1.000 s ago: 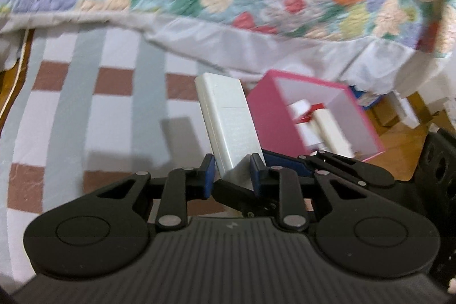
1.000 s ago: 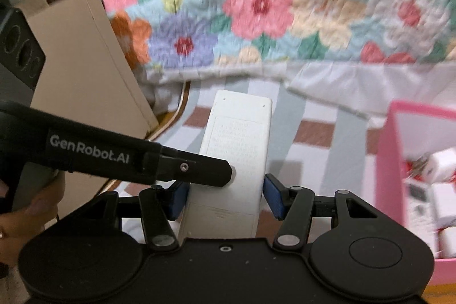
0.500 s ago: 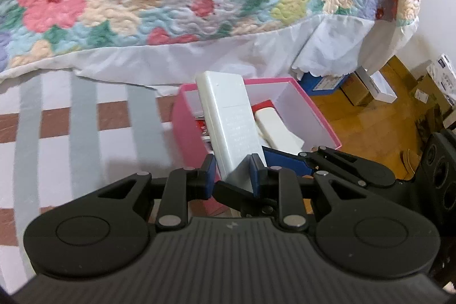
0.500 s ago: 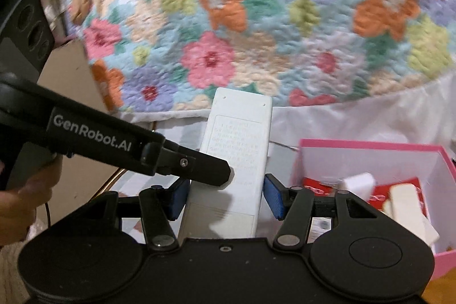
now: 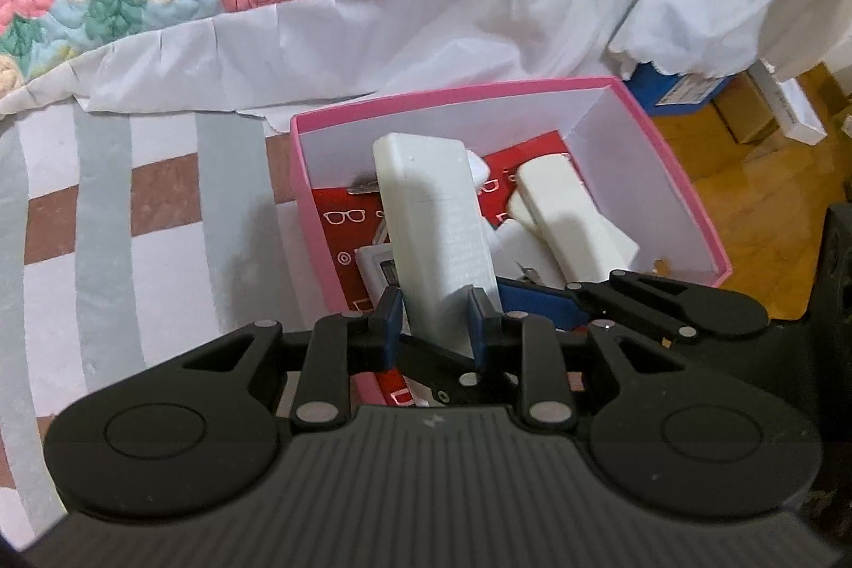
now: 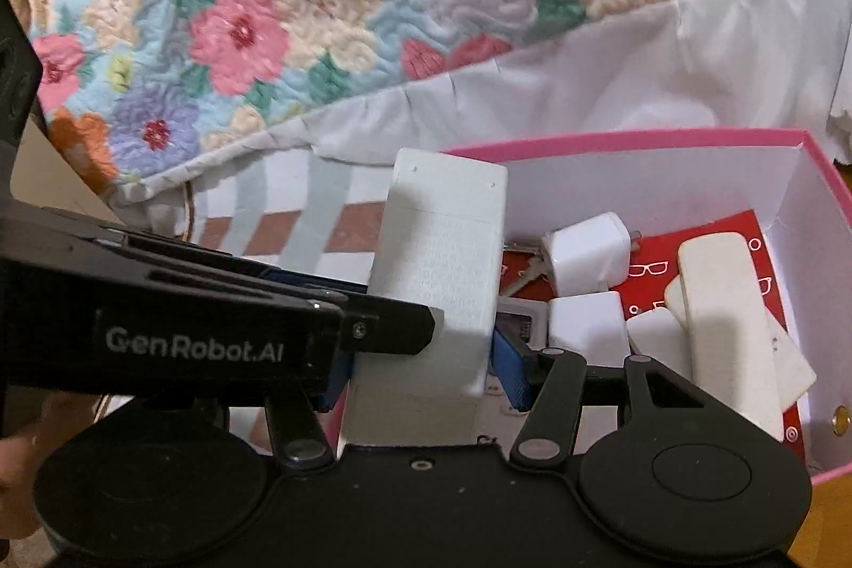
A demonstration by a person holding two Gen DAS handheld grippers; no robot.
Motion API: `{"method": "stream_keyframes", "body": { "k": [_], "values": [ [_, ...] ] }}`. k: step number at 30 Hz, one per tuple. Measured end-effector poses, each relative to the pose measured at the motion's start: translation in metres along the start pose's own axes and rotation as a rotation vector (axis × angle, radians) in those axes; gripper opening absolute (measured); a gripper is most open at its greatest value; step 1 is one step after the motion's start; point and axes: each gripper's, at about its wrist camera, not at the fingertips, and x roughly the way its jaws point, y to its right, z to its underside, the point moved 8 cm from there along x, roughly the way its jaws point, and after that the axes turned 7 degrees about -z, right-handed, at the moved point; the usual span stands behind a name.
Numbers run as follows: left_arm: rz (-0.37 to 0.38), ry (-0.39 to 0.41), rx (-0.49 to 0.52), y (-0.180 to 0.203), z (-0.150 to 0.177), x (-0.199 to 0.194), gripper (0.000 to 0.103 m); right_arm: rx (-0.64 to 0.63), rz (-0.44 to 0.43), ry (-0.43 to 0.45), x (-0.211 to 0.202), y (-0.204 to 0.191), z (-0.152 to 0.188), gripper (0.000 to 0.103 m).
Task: Organize rigid objects
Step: 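Carry the white bar into the pink box and open the left tool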
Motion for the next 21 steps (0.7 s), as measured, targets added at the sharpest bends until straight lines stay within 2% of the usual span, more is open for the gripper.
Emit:
{"method": "stream_keyframes", "body": {
  "k": [6,8,12,16,18,21],
  "values": [
    [-0.029,-0.059,-0.012,-0.002,0.001,0.030,0.022,0.061,0.018,-0.085,0.024,0.020,0.006,0.060],
    [-0.026,-0.034,-0.013,-0.003,0.004,0.026,0.023,0.083,0.045,-0.092,0.027,0.024,0.010,0.060],
    [-0.012,0.007,-0.030,-0.012,0.004,0.020,0.024,0.105,0.017,-0.060,0.028,0.027,0.014,0.060],
    [0.018,0.051,-0.022,-0.018,0.009,-0.005,0.028,0.048,0.031,-0.025,0.017,0.018,0.016,0.062],
    [0.001,0.079,-0.011,-0.023,0.012,-0.022,0.031,0.028,0.052,-0.008,0.006,0.012,0.016,0.063],
    [-0.032,0.097,0.021,-0.034,0.022,-0.048,0.032,-0.001,0.056,0.028,-0.013,0.000,0.016,0.063]
  ]
}}
